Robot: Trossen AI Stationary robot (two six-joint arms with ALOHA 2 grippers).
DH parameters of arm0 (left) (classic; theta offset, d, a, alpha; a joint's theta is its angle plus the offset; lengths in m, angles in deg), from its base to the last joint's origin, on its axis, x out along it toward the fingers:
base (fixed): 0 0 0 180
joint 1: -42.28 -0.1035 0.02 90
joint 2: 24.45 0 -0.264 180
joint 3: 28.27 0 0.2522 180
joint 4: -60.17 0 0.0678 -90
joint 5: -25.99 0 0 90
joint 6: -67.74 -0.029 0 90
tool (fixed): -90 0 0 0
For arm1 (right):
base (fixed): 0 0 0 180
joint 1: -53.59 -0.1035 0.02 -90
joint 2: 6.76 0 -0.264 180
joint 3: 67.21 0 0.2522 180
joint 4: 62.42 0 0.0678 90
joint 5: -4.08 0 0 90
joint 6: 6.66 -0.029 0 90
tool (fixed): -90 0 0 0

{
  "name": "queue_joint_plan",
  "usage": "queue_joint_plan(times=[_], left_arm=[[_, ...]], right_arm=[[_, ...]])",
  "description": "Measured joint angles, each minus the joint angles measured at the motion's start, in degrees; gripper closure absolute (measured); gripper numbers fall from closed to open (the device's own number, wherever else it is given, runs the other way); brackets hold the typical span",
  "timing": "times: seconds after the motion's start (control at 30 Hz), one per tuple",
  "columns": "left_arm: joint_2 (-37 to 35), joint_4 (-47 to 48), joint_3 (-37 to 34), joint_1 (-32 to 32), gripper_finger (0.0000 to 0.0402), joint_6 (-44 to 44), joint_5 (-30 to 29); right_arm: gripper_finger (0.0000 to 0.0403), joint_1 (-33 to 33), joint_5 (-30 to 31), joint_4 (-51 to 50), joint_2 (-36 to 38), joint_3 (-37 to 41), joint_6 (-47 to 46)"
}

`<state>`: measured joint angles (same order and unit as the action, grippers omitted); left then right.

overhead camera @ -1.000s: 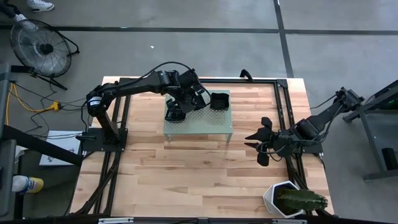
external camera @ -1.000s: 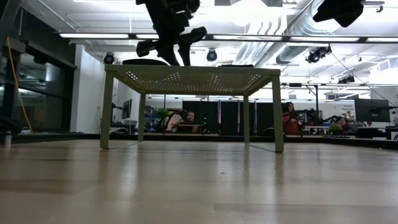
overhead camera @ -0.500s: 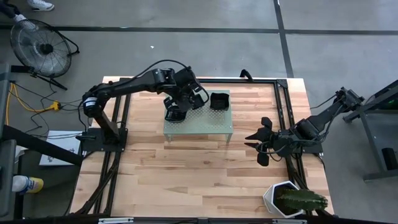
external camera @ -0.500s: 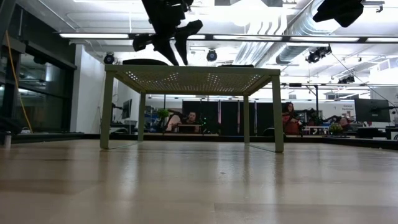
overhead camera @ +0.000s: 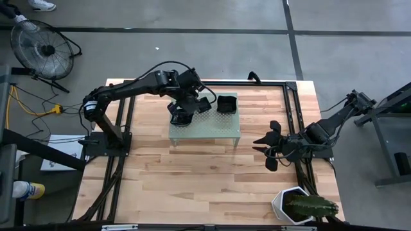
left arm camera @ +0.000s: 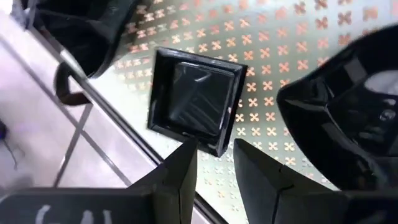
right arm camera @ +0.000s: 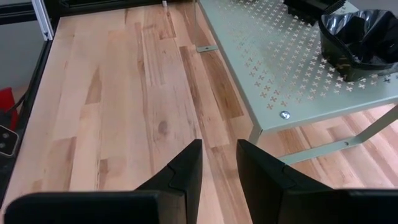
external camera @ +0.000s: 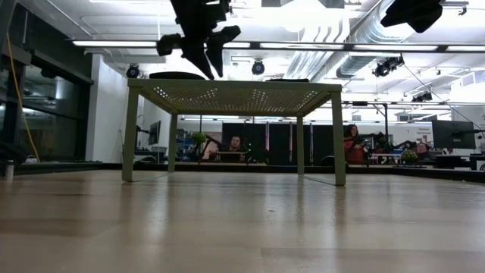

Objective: Pick & Place Mini shaped plates
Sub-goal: Return to Home Position

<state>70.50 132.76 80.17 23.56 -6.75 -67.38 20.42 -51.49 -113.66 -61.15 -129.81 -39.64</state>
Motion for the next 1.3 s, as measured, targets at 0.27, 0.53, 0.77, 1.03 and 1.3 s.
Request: queue_joint_plan(times=[0.27, 0.53, 0.77, 1.03, 1.3], left_arm=[[-2.97, 2.62, -0.01, 0.00, 0.0300, 6.20, 5.64], [-9.10, 5.15, 0.01, 0.00, 0.0300, 9.99, 11.81], [-17.97, 1.33, -7.27, 0.00, 0.0300, 12.88, 15.20], [-35.84, -12.71, -32.13, 1.51, 0.0300, 20.50, 14.29], [-53.39, -28.32, -51.87, 10.16, 0.0300, 29.00, 10.97]], right_arm=[[0.0309, -0.43, 3.08, -0.34, 0.04, 0.00, 2.05], [0.0309, -5.60, 13.07, -6.76, 0.94, 0.00, 0.15], [0.0308, -14.13, 23.67, -19.51, 3.59, 0.00, -13.99], [0.0309, -22.26, 34.37, -26.95, 5.08, 0.25, -23.63], [0.0309, -22.20, 40.30, -17.32, 15.96, 12.00, -23.47]])
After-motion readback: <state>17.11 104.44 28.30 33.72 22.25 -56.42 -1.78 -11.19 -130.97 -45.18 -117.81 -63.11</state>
